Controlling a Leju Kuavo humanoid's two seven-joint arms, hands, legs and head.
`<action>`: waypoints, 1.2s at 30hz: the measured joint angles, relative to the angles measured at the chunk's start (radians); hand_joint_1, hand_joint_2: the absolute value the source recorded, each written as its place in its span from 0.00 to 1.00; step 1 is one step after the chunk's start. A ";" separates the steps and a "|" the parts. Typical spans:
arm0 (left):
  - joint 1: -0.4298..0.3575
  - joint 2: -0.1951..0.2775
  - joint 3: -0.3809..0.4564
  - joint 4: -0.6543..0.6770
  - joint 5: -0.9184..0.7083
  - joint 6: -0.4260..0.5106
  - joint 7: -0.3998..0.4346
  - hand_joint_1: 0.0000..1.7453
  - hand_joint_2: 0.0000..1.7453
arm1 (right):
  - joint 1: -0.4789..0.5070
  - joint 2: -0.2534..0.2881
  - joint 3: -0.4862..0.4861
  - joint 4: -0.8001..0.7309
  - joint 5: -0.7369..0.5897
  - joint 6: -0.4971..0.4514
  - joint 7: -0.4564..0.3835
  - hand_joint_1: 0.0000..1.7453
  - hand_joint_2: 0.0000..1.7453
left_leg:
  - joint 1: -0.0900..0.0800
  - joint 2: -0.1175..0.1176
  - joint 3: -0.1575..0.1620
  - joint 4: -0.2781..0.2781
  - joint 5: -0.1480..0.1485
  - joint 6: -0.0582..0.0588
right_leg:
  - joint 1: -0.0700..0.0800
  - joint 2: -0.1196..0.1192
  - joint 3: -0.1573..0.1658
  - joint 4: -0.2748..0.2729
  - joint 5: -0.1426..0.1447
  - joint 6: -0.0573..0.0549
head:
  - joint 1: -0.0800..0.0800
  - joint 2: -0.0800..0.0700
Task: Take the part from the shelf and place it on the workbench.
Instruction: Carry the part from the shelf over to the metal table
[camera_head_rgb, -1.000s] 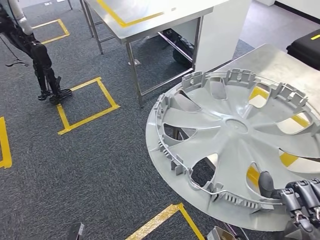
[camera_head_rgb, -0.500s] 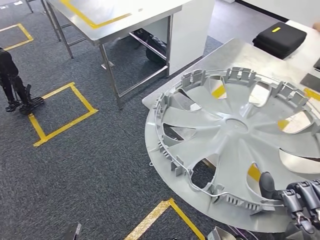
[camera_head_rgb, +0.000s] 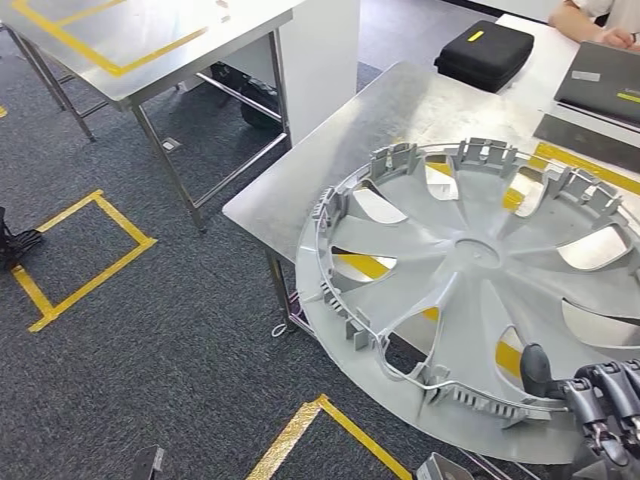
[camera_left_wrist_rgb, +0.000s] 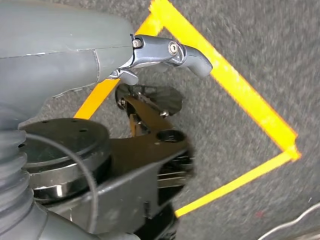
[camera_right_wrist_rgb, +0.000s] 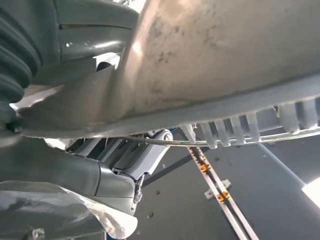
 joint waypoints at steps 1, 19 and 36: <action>0.001 -0.001 0.001 0.000 -0.004 0.000 0.000 0.00 1.00 | 0.002 0.000 -0.002 0.000 0.000 0.000 -0.001 1.00 1.00 | 0.000 -0.001 -0.003 0.001 0.015 0.003 | 0.001 0.012 0.001 0.000 0.000 0.000 | 0.000 0.000; 0.000 -0.008 0.005 0.000 -0.016 -0.003 0.000 0.00 1.00 | 0.013 0.004 -0.007 -0.008 0.000 0.000 -0.005 1.00 1.00 | -0.001 0.043 0.124 -0.305 0.152 0.038 | 0.000 -0.052 -0.052 0.099 -0.027 0.048 | 0.009 0.000; 0.002 -0.009 0.010 0.000 -0.004 0.006 0.006 0.00 1.00 | 0.012 0.008 -0.013 -0.011 0.000 0.000 -0.018 1.00 1.00 | -0.003 -0.056 0.104 -0.252 0.151 0.028 | 0.008 0.056 0.010 -0.008 0.006 0.005 | 0.001 0.000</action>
